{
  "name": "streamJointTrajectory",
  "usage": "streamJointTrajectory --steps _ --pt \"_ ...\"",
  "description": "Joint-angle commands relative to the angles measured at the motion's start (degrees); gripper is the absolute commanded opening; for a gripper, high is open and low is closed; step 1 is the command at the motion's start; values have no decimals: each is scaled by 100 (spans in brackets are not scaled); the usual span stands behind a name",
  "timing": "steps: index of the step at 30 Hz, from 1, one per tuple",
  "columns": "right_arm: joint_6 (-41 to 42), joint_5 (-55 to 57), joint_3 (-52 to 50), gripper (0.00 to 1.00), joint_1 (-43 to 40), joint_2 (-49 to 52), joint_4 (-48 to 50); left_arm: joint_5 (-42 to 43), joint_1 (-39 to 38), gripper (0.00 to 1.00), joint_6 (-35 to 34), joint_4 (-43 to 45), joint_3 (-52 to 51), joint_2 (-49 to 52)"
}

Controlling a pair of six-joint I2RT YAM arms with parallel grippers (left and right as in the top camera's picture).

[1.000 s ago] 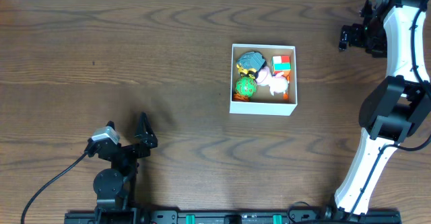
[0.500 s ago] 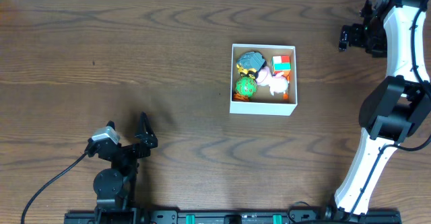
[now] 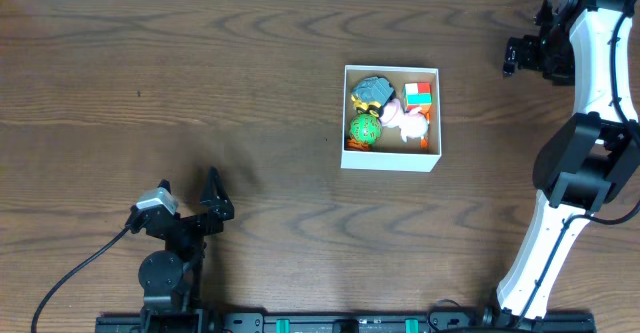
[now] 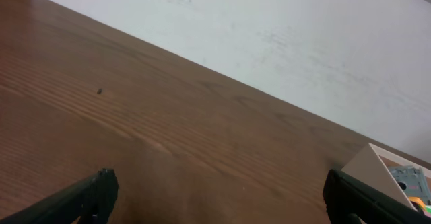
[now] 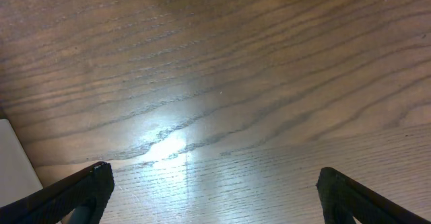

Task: Pack container

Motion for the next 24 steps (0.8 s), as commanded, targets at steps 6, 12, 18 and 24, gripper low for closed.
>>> streamJointTrajectory --steps 6,12,18,24 --pt "79 -2 -24 99 -35 -66 15 -59 31 98 74 -251 -103 -35" --pt "79 -2 -26 99 42 -79 13 -59 31 98 74 -251 -103 -35" --pt "79 -2 -26 99 258 -540 13 -59 31 98 74 -251 -103 -35" --pt "79 -2 -151 99 752 -1460 17 -59 33 98 74 -251 -103 -35"
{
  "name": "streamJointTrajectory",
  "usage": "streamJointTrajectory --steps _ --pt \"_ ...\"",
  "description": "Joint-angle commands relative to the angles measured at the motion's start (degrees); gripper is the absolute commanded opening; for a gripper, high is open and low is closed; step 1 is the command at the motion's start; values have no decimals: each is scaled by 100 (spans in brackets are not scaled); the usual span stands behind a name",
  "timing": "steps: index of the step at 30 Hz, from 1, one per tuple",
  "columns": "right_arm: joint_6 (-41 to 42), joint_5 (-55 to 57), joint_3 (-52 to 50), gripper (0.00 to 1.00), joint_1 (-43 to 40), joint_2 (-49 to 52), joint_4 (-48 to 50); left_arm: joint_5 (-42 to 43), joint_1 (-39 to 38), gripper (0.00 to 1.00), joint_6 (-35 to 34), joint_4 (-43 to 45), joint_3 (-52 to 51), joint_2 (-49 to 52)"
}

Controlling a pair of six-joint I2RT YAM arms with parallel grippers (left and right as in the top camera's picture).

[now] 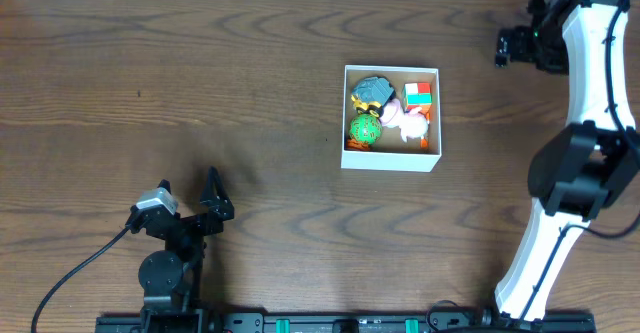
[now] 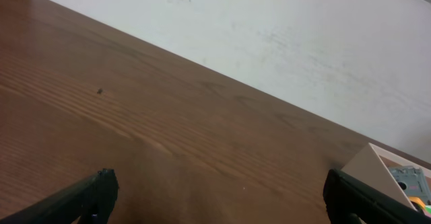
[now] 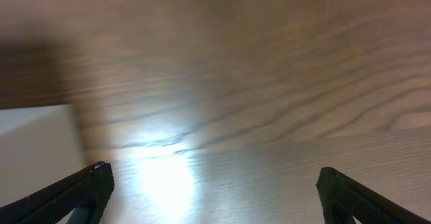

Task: Pack container

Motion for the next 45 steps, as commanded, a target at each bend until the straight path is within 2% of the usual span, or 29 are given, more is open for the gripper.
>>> streamJointTrajectory --steps 1,8,13,16,18,26,34,40,45 --pt "79 -4 -195 99 398 -1025 28 -59 33 98 74 -251 -103 -35" --pt "79 -4 -2352 99 1036 -3025 610 -59 33 98 74 -251 -103 -35" --pt "59 70 -3880 99 1259 -4419 664 -59 31 98 74 -251 -103 -35" --pt "55 192 -4798 99 1272 -5278 1121 -59 33 98 74 -251 -103 -35" --pt "55 190 -5401 99 1270 -5858 1714 -59 33 98 74 -251 -103 -35" --pt "33 -581 -8467 99 1248 -8376 5340 -59 33 98 74 -251 -103 -35" --pt "15 -1290 -11361 99 793 -10301 7689 -59 31 98 74 -251 -103 -35" --pt "-203 -1410 -12216 99 739 -10968 7912 -59 33 98 74 -251 -103 -35" --pt "-942 -1784 -12406 99 741 -11243 7912 -59 31 98 74 -251 -103 -35"
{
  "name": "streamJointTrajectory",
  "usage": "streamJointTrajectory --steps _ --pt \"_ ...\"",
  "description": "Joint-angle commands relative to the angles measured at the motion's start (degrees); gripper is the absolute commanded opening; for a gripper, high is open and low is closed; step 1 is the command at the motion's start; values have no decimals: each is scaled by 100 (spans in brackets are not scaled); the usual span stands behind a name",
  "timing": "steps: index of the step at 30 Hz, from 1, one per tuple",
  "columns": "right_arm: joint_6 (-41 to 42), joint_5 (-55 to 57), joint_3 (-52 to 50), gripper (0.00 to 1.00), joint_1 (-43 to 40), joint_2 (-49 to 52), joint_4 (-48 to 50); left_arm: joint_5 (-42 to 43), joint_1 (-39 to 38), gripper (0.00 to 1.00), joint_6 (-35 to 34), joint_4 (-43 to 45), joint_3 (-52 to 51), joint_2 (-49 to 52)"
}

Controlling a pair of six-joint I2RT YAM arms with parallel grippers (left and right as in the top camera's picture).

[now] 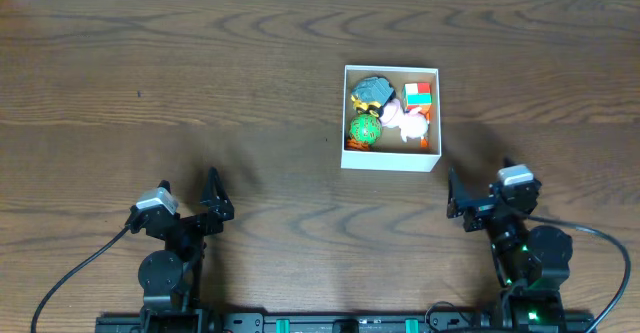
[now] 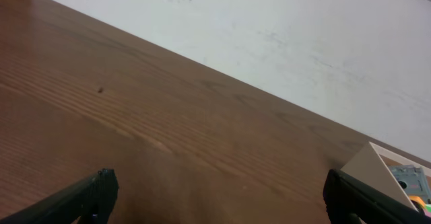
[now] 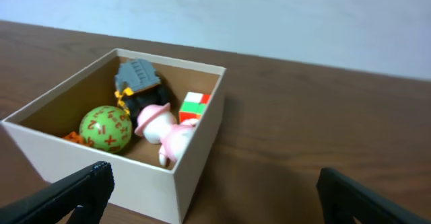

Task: Pack container

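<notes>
A white open box (image 1: 390, 160) sits right of the table's middle. Inside lie a green ball (image 1: 364, 128) with orange marks, a grey toy vehicle (image 1: 373, 90), a pink toy figure (image 1: 407, 119) and a red, white and green block (image 1: 418, 94). The right wrist view shows the box (image 3: 195, 153) and the ball (image 3: 105, 127) from the front. My right gripper (image 1: 480, 183) rests open near the front edge, just below and right of the box, holding nothing. My left gripper (image 1: 190, 191) rests open at the front left, far from the box, also with nothing in it.
Brown wood-grain table (image 1: 200, 93). A white wall (image 2: 303, 35) runs behind its far edge. A black cable (image 1: 70, 273) trails from the left arm and another cable (image 1: 615, 263) from the right arm at the front edge.
My right arm was stretched up to the table's far right corner. Now it is folded down at the front edge, its open gripper facing the box. The left arm has not moved.
My right gripper hung open over bare wood at the far right, beyond the box, at both earlier moments, a little further back at the second. Now it sits low at the front right. The box's contents and the left gripper stayed the same throughout.
</notes>
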Motion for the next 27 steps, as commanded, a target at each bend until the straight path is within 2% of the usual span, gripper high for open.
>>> streamJointTrajectory --steps 1,5,10,15,27 --pt "-769 -407 -90 99 -48 -192 31 -61 31 98 74 -188 -138 -35" --pt "-988 -225 -114 99 -50 -402 -146 -61 31 98 74 -188 -138 -35" --pt "-706 -42 -212 99 -48 -809 -199 -61 31 98 74 -188 -138 -35" --pt "-68 614 -404 99 -48 -1067 -216 -61 31 98 74 -188 -138 -35" --pt "42 785 -664 99 -50 -1818 -411 -61 28 98 74 -188 -138 -35"
